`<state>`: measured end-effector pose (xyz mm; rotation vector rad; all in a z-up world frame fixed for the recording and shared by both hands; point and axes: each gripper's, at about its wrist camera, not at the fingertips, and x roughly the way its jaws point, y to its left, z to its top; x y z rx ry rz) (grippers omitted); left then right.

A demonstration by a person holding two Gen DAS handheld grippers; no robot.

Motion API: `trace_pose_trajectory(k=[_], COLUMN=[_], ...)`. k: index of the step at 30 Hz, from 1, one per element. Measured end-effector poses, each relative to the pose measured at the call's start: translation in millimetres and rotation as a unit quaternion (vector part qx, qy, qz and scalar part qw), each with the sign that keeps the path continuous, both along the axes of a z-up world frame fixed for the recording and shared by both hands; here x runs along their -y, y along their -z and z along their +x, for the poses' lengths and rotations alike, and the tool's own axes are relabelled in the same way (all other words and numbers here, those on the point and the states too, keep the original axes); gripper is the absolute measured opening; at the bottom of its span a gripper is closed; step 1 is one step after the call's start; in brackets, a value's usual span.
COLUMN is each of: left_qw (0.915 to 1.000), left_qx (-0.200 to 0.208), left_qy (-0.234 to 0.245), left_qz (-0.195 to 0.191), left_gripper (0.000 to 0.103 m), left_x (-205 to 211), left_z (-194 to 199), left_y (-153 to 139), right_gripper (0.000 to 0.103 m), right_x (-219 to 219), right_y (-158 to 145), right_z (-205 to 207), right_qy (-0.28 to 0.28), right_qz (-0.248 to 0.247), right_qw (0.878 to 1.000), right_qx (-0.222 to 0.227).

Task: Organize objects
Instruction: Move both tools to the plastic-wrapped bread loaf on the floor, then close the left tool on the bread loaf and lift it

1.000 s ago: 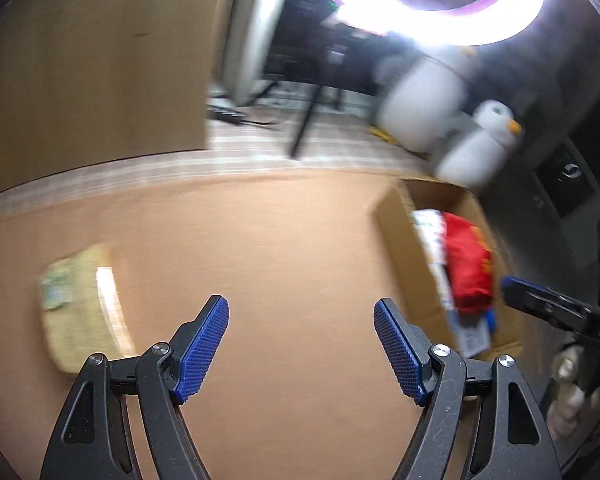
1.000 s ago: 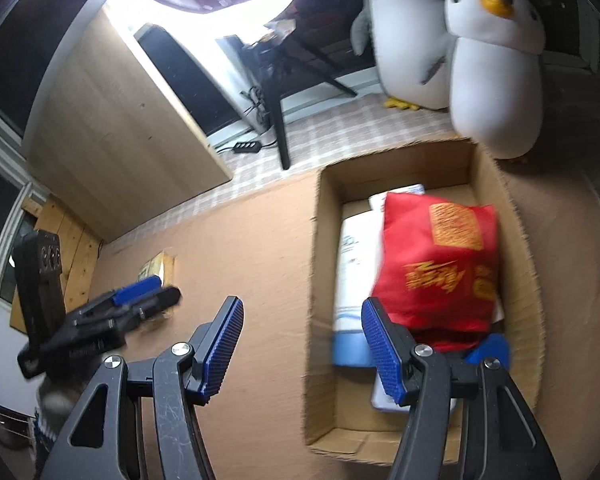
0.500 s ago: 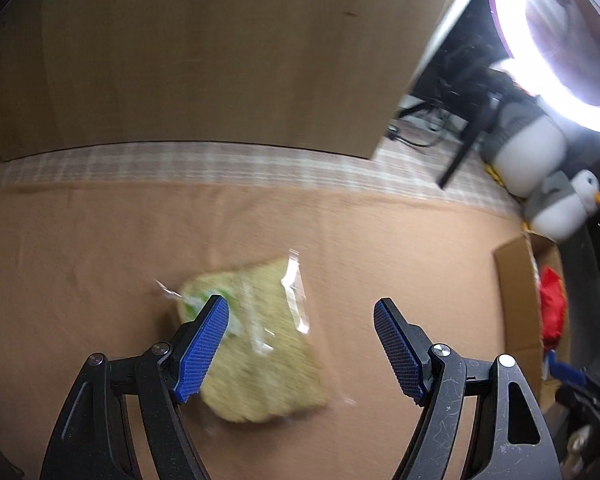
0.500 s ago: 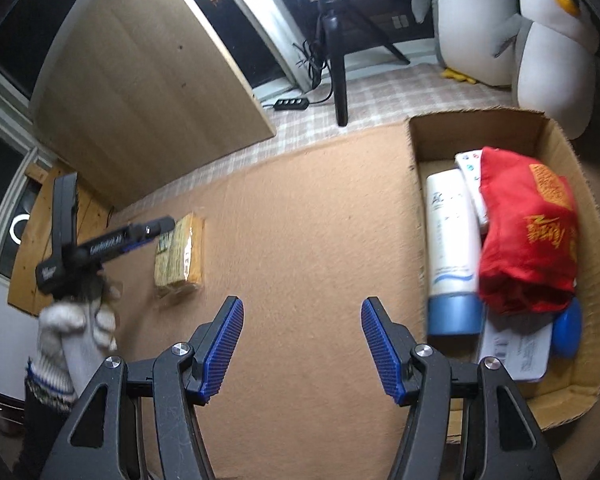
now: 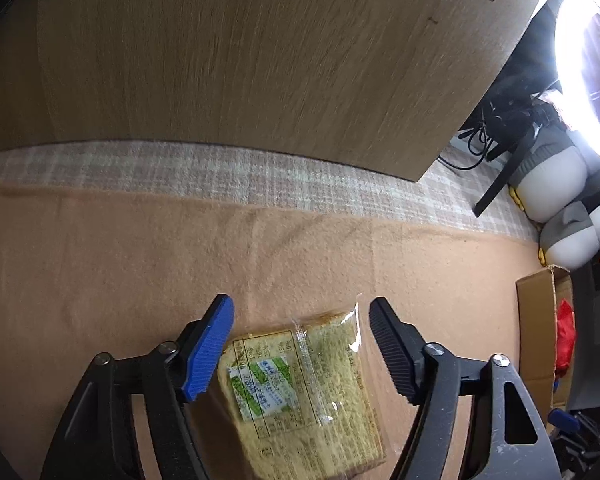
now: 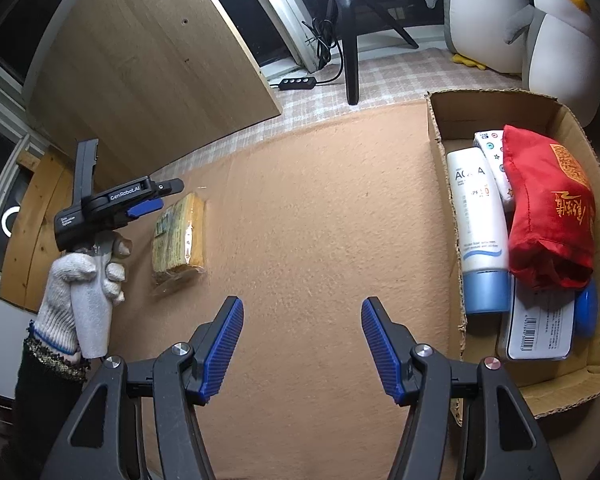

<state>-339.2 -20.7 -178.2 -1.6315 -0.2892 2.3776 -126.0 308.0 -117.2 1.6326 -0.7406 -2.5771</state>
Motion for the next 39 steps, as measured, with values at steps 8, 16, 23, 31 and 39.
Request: trace_pose_trajectory(k=[8, 16, 23, 31, 39], left_qw=[1.0000, 0.9992, 0.9980, 0.9967, 0.9960], left_qx=[-0.003, -0.012, -0.011, -0.028, -0.003], left_qy=[0.007, 0.036, 0.055, 0.003, -0.008], left_qz=[0.005, 0.013, 0.030, 0.076, 0.089], left_gripper=[0.058, 0.058, 0.062, 0.082, 0.083], left_x=[0, -18, -37, -1, 4], left_z=[15, 46, 74, 123, 161], left_y=[7, 9, 9, -2, 17], right_gripper=[0.058, 0.058, 0.058, 0.058, 0.064], right_x=[4, 19, 31, 36, 74], right_y=[0, 3, 16, 38, 54], right_z=[-7, -19, -34, -68, -98], right_qy=[-0.008, -0.034, -0.057, -0.087, -0.167], right_qz=[0.000, -0.013, -0.039, -0.073, -0.057], right_qw=[1.000, 0.999, 0.998, 0.993, 0.983], right_qx=[0.004, 0.003, 0.012, 0.028, 0.040])
